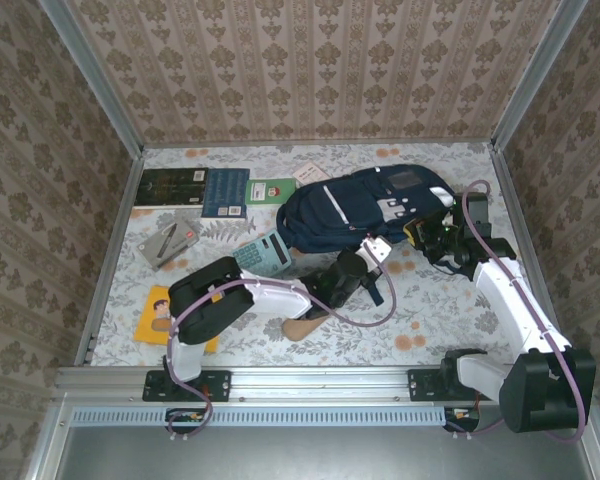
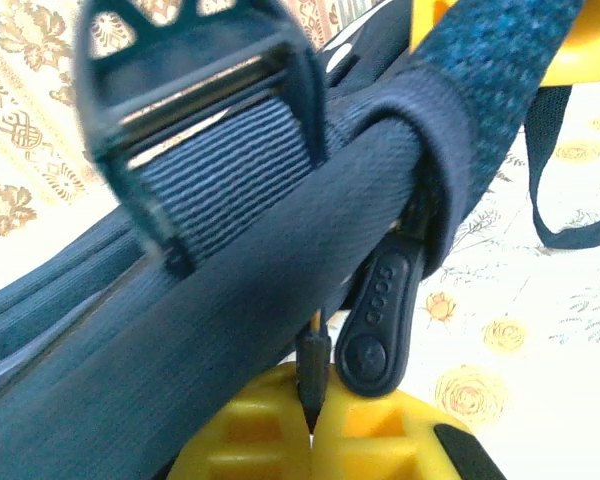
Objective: Pack the student bag
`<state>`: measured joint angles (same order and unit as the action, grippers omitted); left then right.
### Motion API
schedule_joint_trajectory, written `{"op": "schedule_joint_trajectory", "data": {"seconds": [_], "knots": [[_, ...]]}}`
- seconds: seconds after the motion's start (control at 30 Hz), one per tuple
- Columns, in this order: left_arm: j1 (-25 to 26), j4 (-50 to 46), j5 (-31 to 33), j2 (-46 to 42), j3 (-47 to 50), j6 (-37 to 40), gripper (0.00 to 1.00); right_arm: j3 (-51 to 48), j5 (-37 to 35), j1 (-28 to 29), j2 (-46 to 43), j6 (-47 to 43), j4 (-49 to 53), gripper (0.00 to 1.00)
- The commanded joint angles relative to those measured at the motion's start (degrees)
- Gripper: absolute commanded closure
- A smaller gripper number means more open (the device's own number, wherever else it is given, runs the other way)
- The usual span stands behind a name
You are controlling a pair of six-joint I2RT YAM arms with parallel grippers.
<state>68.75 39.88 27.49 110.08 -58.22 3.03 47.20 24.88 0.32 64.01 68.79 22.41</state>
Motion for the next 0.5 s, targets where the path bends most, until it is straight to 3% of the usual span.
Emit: {"op": "schedule_joint_trajectory", "data": {"seconds": [0.0,0.47], "knots": [[-1.5,0.3,2.2,-5.1,2.3,-4.3,1.0,0.1,2.1,0.0,-1.1,-1.0,1.4,1.0],[-3.9,-9.1,3.3,-11.8,8.9,-13.1,1.0,-0.8,1.6,-3.4,-1.3,-4.1,2.5,1.0]]}}
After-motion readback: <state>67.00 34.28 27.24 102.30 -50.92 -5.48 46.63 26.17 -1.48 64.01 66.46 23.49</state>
